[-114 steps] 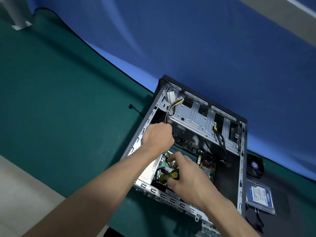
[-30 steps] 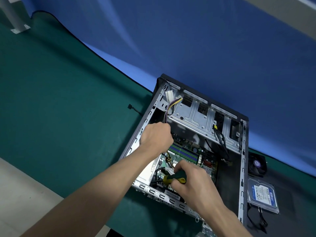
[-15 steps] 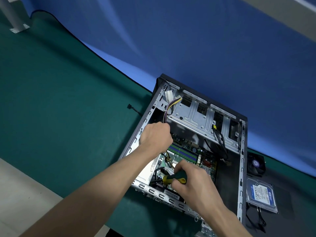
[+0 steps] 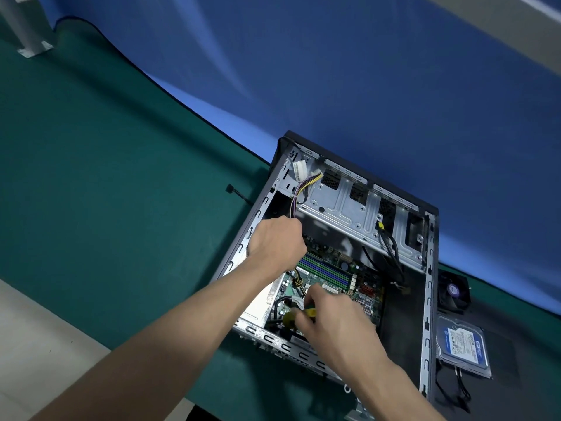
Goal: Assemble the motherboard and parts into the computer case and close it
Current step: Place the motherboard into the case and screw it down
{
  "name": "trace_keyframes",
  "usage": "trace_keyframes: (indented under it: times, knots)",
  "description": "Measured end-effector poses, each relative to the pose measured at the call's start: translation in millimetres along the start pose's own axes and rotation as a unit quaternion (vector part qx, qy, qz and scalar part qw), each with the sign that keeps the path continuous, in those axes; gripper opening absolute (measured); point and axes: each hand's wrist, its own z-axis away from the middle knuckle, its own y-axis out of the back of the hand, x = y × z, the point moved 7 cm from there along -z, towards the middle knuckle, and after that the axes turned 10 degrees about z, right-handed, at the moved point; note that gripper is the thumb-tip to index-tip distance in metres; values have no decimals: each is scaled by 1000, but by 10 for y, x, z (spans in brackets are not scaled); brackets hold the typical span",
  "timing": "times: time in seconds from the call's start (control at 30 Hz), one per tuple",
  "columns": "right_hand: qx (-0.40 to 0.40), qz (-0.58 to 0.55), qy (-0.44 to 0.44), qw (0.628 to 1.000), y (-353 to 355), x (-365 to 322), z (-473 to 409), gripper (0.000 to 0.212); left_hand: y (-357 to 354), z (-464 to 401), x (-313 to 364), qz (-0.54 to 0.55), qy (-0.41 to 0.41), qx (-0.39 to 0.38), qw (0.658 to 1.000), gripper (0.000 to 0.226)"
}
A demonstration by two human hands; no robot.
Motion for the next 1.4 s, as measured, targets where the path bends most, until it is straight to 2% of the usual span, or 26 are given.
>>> trace_keyframes:
  times: [0.17, 0.23, 0.3, 0.47, 0.63, 0.73, 0.83, 0.93, 1.07, 1.23, 1.3, 1.4]
  knots:
    - [-50, -71, 10, 996, 23, -113, -44, 33, 5, 6, 4, 2, -1, 0, 1000, 21]
    - [-26, -26, 7, 999, 70, -102, -62, 23, 6, -2, 2, 4, -4, 1, 1000, 21]
    - [-6, 18, -3, 1000, 78, -102, -70, 23, -2, -7, 2, 3, -6, 2, 1000, 21]
    - [-57, 22, -8, 998, 22, -137, -89, 28, -8, -4, -1, 1, -3, 0, 1000, 21]
    - [-73, 61, -36, 995, 91, -51, -175, 27, 6, 13, -2, 11, 0, -1, 1000, 20]
    - [-103, 142, -24, 984, 76, -71, -226, 37, 18, 10, -1, 22, 3, 4, 1000, 20]
    - [-105, 282, 26, 953, 5, -91, -173, 13, 31, 16, 5, 35, 9, 15, 999, 20]
    - [-121, 318, 25, 940, -140, 24, -80, 19, 31, 12, 0, 50, 6, 32, 998, 23]
    - [-90, 271, -32, 958, -116, 343, 61, 23, 30, 39, 14, 54, -22, 64, 996, 25]
    - [-19, 122, -155, 980, -42, 989, 443, 32, 35, 181, 99, 52, -63, 106, 991, 22]
    - [-6, 13, -199, 980, -95, 1282, 611, 39, -10, 262, 232, 57, -71, 106, 990, 20]
    - [31, -152, -246, 957, -187, 1675, 835, 36, -133, 404, 585, 68, -87, 101, 989, 17]
